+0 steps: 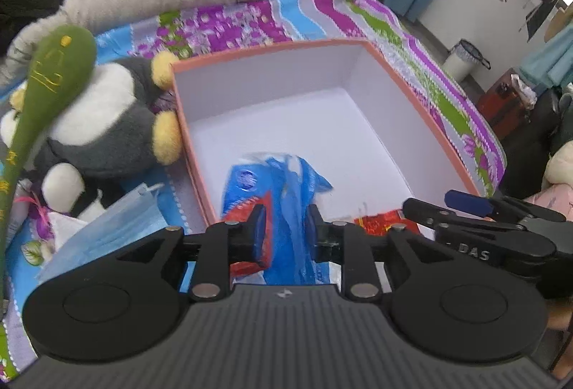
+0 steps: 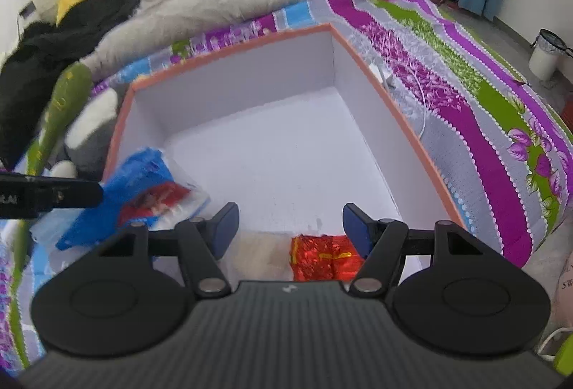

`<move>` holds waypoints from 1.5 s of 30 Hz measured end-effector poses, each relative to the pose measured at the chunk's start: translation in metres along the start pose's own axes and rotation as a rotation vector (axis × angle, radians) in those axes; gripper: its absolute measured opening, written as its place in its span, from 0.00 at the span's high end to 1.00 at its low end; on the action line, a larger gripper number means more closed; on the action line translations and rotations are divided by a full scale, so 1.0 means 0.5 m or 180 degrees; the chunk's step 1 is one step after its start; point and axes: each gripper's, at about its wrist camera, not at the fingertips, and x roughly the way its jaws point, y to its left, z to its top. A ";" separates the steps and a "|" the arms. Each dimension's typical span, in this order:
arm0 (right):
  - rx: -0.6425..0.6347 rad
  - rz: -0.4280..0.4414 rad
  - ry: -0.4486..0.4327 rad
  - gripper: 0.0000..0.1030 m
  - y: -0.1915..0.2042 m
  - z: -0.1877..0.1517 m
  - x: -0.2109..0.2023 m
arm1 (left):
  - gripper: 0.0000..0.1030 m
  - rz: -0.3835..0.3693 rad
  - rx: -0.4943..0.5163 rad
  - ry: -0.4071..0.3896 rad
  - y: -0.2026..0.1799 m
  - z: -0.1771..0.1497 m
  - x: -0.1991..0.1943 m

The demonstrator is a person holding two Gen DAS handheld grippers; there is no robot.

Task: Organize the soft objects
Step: 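Open both grippers to drop the blue bag and red packet into the box, then move both grippers back from the box toward the items on the bed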

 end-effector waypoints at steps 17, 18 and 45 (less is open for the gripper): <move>-0.0214 0.0446 -0.0796 0.35 0.109 -0.053 -0.190 | 0.73 0.0056 0.0131 -0.0883 0.044 -0.078 -0.245; -0.0240 0.0470 -0.0843 0.35 0.117 -0.059 -0.200 | 0.73 0.0056 0.0136 -0.0917 0.046 -0.087 -0.256; -0.0559 0.0829 -0.0914 0.35 0.260 -0.209 -0.262 | 0.73 0.0324 -0.0211 -0.1375 0.165 -0.336 -0.400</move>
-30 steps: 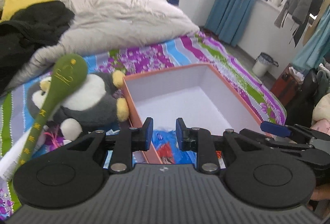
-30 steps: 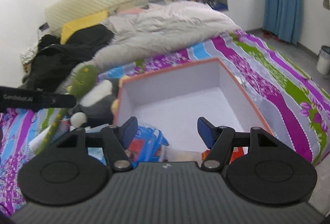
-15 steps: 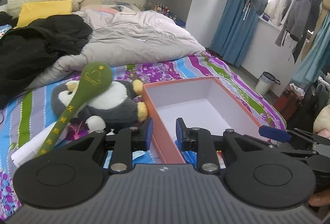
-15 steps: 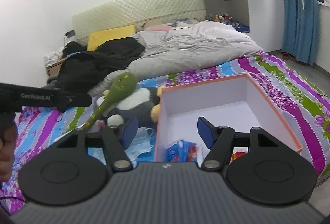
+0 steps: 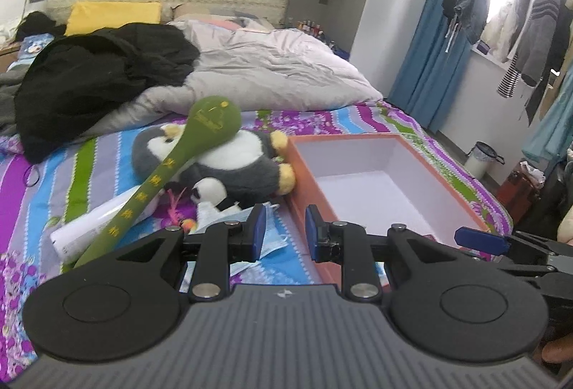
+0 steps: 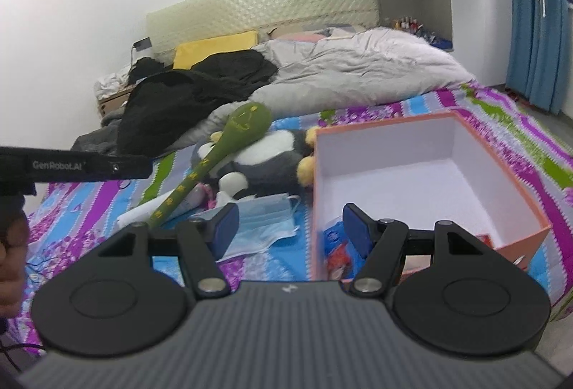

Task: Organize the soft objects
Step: 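Move both grippers back from the box toward the items on the bed, then close the right gripper on the blue face mask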

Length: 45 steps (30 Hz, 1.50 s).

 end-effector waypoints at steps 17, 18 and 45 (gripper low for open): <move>-0.0144 0.0240 0.0440 0.35 0.095 -0.092 0.021 | 0.73 0.0121 -0.0345 0.0278 0.079 -0.119 -0.021; -0.0138 0.0253 0.0477 0.35 0.099 -0.096 0.027 | 0.73 0.0134 -0.0372 0.0298 0.086 -0.125 -0.018; 0.0806 0.0561 0.1442 0.38 0.074 -0.135 0.402 | 0.73 0.0434 -0.1093 0.0687 0.359 -0.154 0.277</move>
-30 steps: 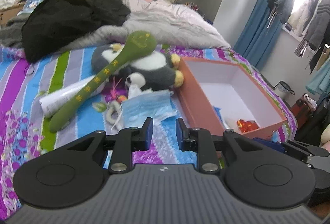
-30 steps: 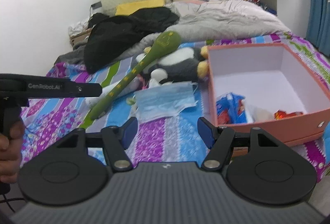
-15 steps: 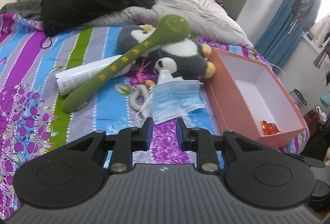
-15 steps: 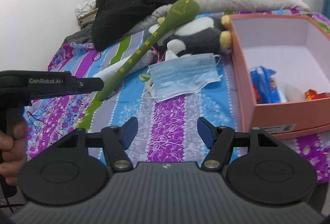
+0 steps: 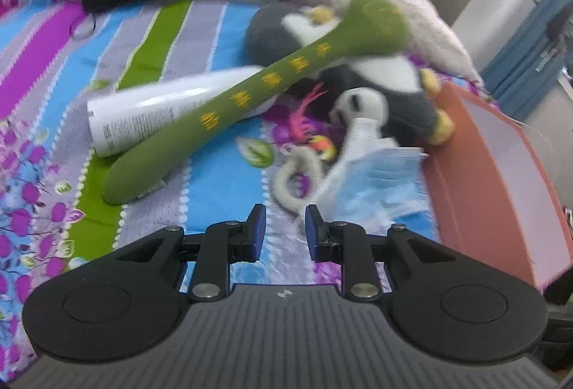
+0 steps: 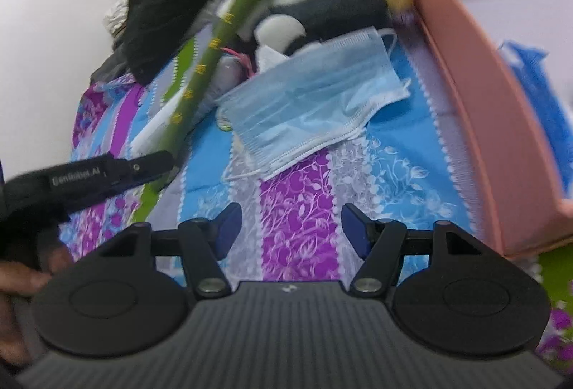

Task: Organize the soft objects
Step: 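Close the right gripper on the blue face mask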

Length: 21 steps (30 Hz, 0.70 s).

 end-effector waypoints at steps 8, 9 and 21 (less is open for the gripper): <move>0.0315 0.0067 0.0032 0.48 -0.026 0.030 0.089 | 0.73 -0.0020 0.0004 0.0141 0.026 0.032 0.117; 0.0370 0.0125 0.0014 0.48 -0.030 0.033 0.092 | 0.73 -0.0052 -0.0035 0.0159 0.029 0.036 0.127; 0.0466 0.0016 -0.0012 0.76 -0.023 0.065 0.141 | 0.73 -0.0142 -0.0080 0.0292 0.012 0.042 0.204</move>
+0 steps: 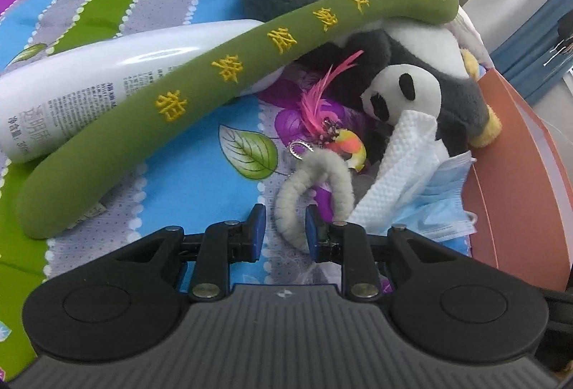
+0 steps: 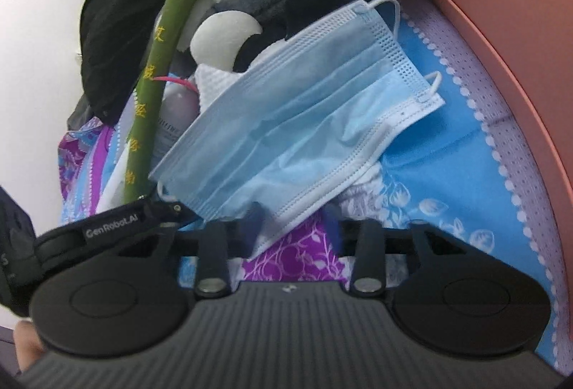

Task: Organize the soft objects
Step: 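Close the right gripper on the blue face mask, then grasp the white fuzzy hair tie with the left gripper while the right holds the mask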

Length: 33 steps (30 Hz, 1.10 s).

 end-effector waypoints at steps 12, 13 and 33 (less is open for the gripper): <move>-0.0241 -0.0081 -0.0070 0.95 0.019 -0.001 -0.044 | 0.91 0.0291 0.0104 -0.0104 -0.035 -0.007 -0.032; -0.0256 -0.0085 -0.0086 0.95 0.023 0.000 -0.050 | 0.91 0.0307 0.0097 -0.0121 -0.038 -0.009 -0.042; -0.0507 -0.0111 -0.0247 0.96 0.040 -0.083 -0.209 | 0.92 0.0349 -0.0061 -0.0362 -0.059 -0.137 -0.252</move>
